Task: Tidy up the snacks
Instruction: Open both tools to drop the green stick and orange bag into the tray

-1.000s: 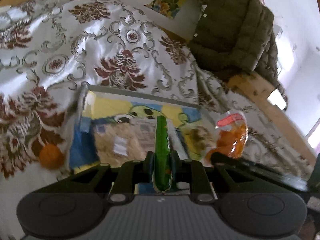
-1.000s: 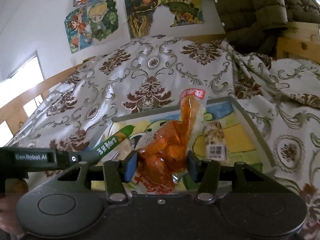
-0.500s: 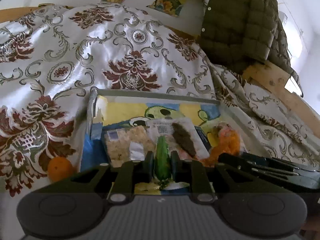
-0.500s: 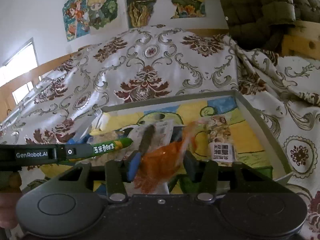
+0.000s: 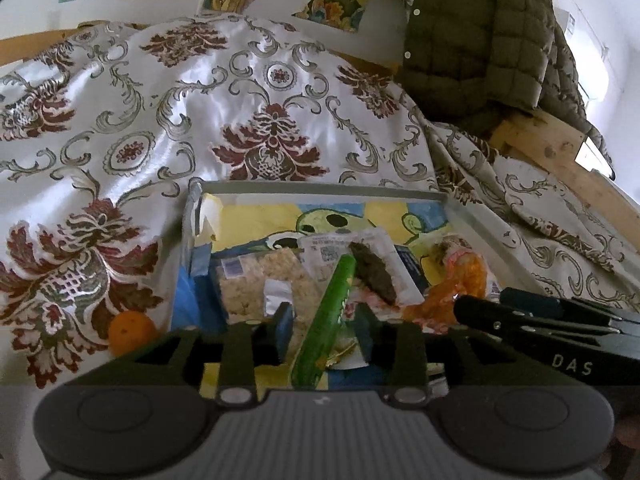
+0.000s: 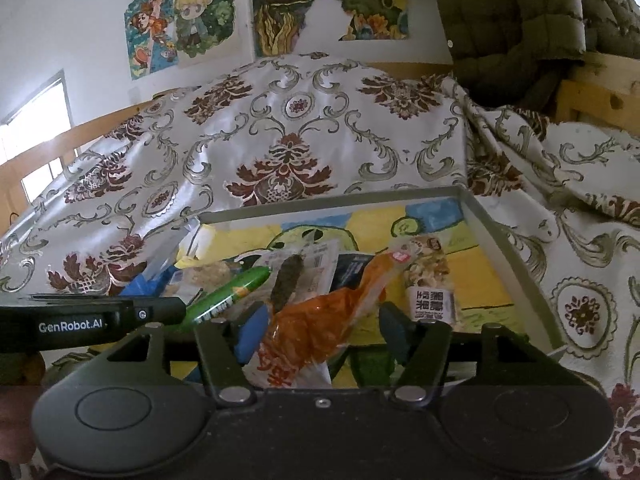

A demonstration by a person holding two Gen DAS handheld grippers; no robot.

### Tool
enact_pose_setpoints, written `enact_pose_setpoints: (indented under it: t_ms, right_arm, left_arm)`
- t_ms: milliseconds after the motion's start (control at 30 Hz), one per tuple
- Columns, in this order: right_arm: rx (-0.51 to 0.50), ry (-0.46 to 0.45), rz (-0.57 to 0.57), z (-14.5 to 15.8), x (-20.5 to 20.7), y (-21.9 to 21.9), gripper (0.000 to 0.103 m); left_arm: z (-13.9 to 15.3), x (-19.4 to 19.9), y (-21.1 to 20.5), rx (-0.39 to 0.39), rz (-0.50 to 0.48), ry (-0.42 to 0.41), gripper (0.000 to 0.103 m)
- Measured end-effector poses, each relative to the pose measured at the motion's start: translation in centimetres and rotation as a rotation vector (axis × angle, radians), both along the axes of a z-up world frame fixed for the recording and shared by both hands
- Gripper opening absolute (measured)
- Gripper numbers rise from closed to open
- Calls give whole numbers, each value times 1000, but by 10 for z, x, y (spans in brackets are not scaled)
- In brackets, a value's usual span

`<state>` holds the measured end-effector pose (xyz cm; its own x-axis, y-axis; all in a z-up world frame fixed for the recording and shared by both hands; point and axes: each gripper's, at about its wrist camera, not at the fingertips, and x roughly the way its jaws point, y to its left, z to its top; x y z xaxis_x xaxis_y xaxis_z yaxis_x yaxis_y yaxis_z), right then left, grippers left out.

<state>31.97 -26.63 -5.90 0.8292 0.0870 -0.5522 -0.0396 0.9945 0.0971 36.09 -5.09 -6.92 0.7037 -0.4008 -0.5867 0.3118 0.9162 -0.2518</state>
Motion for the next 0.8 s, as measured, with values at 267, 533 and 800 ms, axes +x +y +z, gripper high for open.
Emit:
enact_pose_setpoints:
  t_ms: [267, 533, 800]
  right_arm:
    - [9, -45, -29, 20, -19, -8, 84]
    - [27, -101, -58, 46, -52, -15, 101]
    - [-6, -168, -85, 69, -92, -12, 102]
  left_arm:
    - [26, -20, 3, 36, 55, -85, 89]
    - [50, -57, 5, 69, 122, -168, 103]
    - [68, -94, 20, 68, 197, -197, 103]
